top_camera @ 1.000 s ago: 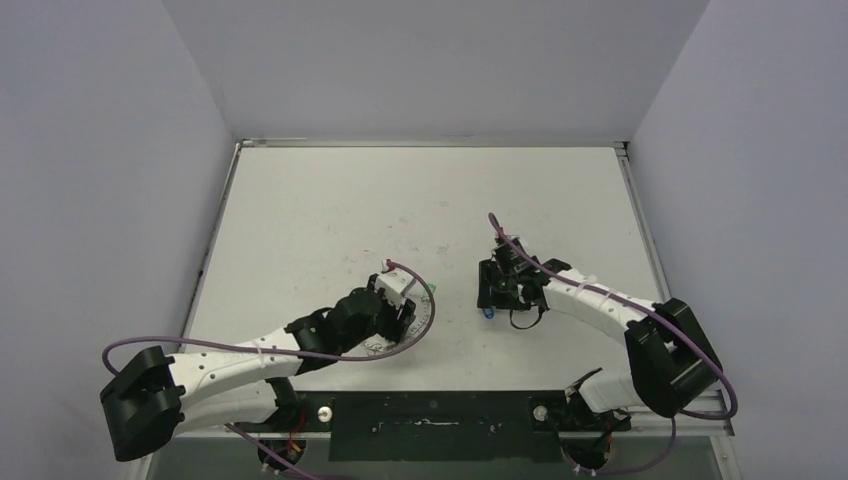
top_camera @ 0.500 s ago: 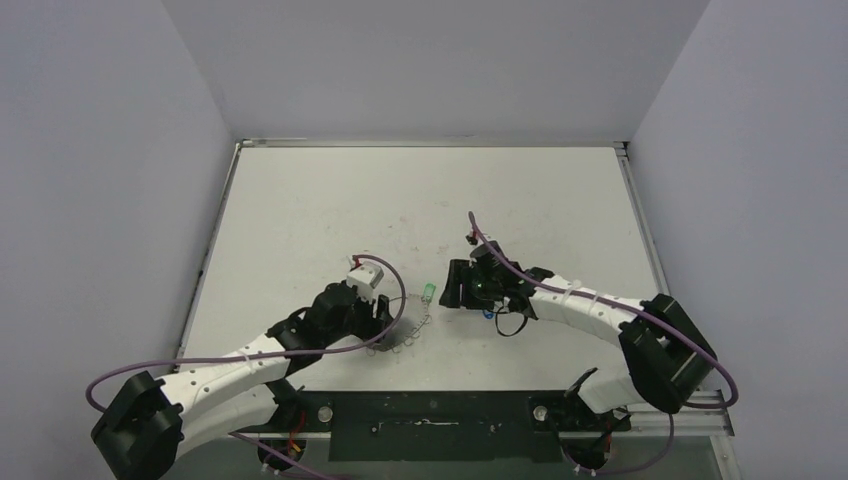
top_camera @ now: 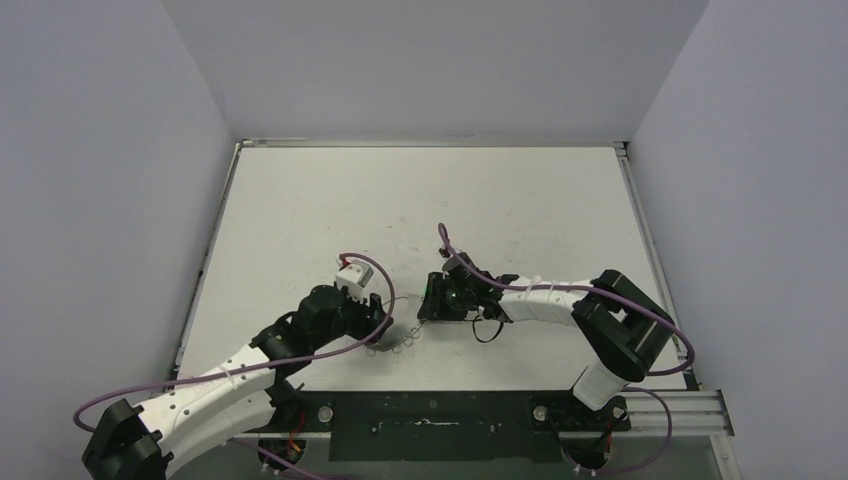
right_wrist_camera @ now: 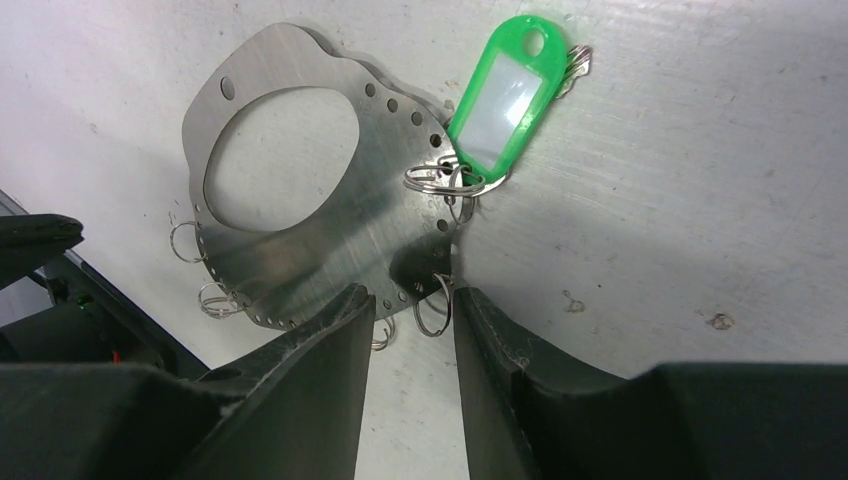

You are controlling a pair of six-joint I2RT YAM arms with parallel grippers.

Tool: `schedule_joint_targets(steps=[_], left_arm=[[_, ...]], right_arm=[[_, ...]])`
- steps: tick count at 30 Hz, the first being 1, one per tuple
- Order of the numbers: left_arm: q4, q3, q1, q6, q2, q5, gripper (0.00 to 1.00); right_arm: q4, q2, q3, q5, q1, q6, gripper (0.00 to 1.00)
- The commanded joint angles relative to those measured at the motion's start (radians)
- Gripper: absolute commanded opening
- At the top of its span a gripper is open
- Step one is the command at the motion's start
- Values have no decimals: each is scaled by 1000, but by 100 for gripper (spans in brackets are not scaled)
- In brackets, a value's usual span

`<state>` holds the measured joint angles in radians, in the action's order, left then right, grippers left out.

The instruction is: Put the keys on the keyring

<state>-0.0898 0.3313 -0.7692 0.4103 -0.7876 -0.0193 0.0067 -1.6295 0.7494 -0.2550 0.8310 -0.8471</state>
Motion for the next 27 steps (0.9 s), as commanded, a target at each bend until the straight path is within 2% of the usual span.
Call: schedule_joint_targets(steps=[1,5,12,21,27], left_arm=[[15,-10,10,-5,46,11,57],[11,-16,10,-10,65,16,57],[12,-18,8,-16,77,19,56],[9,-23,8,-25,87,19,56],[15,-30,8,-27,95,19,56]], right_arm=[[44,2,17,12,21,-22,35],[20,6,15,30,30,-23,33],[-17,27,14,52,33,-19,23],[-128,71,42,108,33,37,0],[-243,86,96,163,33,139,0]])
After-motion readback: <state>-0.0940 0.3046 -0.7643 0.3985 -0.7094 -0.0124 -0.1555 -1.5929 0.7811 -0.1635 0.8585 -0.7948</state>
